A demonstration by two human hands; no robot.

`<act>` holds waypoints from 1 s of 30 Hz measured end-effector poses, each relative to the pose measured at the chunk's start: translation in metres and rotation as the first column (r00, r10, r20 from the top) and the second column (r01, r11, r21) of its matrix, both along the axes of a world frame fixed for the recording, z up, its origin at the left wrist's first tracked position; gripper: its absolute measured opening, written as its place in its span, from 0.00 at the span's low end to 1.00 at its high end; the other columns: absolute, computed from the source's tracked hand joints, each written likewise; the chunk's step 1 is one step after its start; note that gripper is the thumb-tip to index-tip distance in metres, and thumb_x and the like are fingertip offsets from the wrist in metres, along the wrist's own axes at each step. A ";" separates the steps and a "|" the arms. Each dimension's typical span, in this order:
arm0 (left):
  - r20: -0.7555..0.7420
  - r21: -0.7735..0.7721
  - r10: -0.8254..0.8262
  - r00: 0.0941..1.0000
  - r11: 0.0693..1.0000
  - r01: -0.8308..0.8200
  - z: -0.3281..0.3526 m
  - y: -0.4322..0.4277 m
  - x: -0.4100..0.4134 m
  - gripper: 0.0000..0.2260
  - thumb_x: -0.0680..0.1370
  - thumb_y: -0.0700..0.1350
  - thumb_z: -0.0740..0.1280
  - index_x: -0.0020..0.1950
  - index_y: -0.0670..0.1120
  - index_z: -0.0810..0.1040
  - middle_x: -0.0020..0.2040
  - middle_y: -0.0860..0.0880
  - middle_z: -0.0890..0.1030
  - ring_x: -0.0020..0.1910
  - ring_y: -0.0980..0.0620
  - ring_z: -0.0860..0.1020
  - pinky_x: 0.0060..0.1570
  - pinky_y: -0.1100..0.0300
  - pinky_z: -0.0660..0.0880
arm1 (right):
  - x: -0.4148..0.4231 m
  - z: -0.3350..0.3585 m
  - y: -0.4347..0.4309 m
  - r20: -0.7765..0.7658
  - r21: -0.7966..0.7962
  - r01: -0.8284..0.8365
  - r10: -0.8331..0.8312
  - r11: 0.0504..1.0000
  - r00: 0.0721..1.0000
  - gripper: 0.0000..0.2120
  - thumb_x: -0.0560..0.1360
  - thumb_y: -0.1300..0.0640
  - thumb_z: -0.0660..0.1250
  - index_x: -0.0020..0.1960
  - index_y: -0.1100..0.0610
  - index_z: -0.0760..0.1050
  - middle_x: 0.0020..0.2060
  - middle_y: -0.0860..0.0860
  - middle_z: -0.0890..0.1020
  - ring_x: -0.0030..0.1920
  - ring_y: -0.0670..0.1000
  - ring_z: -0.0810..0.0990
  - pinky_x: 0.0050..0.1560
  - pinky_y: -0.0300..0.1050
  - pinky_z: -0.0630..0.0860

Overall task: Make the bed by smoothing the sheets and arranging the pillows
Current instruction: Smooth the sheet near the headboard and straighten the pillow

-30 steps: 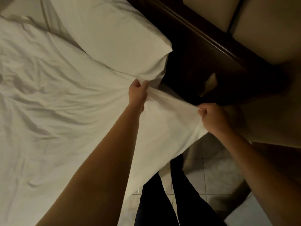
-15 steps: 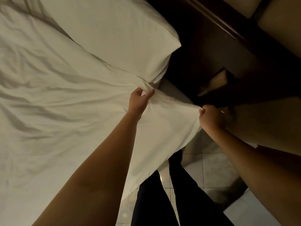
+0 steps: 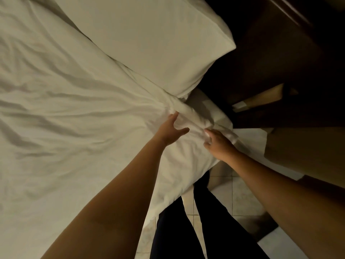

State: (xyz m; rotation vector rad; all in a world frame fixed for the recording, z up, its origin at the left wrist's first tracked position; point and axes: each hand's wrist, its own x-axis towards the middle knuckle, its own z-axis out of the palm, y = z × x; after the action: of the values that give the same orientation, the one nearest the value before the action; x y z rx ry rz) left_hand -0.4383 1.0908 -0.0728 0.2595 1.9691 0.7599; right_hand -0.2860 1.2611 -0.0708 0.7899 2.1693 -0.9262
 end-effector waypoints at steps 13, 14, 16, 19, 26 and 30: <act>-0.125 -0.023 0.307 0.944 0.950 -0.312 0.057 -0.059 0.003 0.21 0.81 0.53 0.68 0.74 0.50 0.75 0.65 0.48 0.81 0.64 0.50 0.79 0.63 0.55 0.75 | 0.002 0.049 -0.010 -0.028 0.100 -0.016 0.019 0.995 0.999 0.29 0.82 0.52 0.61 0.82 0.51 0.57 0.78 0.54 0.64 0.76 0.57 0.66 0.73 0.52 0.67; -0.132 -0.012 0.329 0.935 0.943 -0.334 0.069 -0.064 0.000 0.23 0.82 0.54 0.67 0.76 0.50 0.73 0.68 0.47 0.79 0.66 0.49 0.78 0.65 0.54 0.74 | -0.001 0.062 -0.012 -0.055 0.105 -0.017 0.023 0.994 0.998 0.29 0.82 0.53 0.61 0.81 0.51 0.58 0.78 0.54 0.65 0.75 0.57 0.67 0.73 0.52 0.68; -0.150 0.010 0.362 0.920 0.931 -0.364 0.095 -0.074 -0.008 0.25 0.83 0.55 0.65 0.79 0.50 0.69 0.71 0.46 0.77 0.69 0.47 0.75 0.65 0.56 0.71 | -0.011 0.089 -0.020 -0.115 0.112 -0.027 0.040 0.993 0.993 0.28 0.82 0.54 0.61 0.81 0.51 0.60 0.78 0.54 0.65 0.75 0.57 0.67 0.73 0.51 0.67; -0.176 0.050 0.396 0.901 0.918 -0.394 0.138 -0.090 -0.021 0.25 0.84 0.55 0.63 0.80 0.49 0.67 0.74 0.45 0.74 0.72 0.46 0.73 0.64 0.58 0.67 | -0.028 0.132 -0.035 -0.196 0.137 -0.043 0.070 0.990 0.978 0.29 0.82 0.55 0.62 0.81 0.52 0.60 0.78 0.54 0.64 0.76 0.56 0.65 0.76 0.52 0.63; -0.214 0.164 0.451 0.867 0.891 -0.423 0.211 -0.121 -0.040 0.26 0.85 0.55 0.62 0.81 0.49 0.65 0.76 0.44 0.72 0.75 0.46 0.70 0.73 0.53 0.65 | -0.063 0.215 -0.070 -0.298 0.211 -0.097 0.158 0.973 0.941 0.29 0.82 0.56 0.63 0.81 0.54 0.60 0.79 0.55 0.62 0.78 0.56 0.62 0.75 0.50 0.63; -0.220 0.209 0.487 0.845 0.870 -0.447 0.231 -0.153 -0.045 0.26 0.85 0.56 0.61 0.81 0.50 0.65 0.77 0.44 0.72 0.76 0.46 0.69 0.73 0.53 0.65 | -0.088 0.248 -0.095 -0.338 0.268 -0.154 0.242 0.951 0.909 0.28 0.82 0.57 0.63 0.81 0.52 0.60 0.79 0.55 0.63 0.78 0.57 0.62 0.76 0.52 0.64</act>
State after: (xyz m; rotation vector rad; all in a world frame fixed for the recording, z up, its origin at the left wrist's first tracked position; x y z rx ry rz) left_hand -0.4830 0.9374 0.1585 -0.0455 2.2677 1.2490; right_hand -0.3742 1.1664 0.1771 0.5135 2.6700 -0.7649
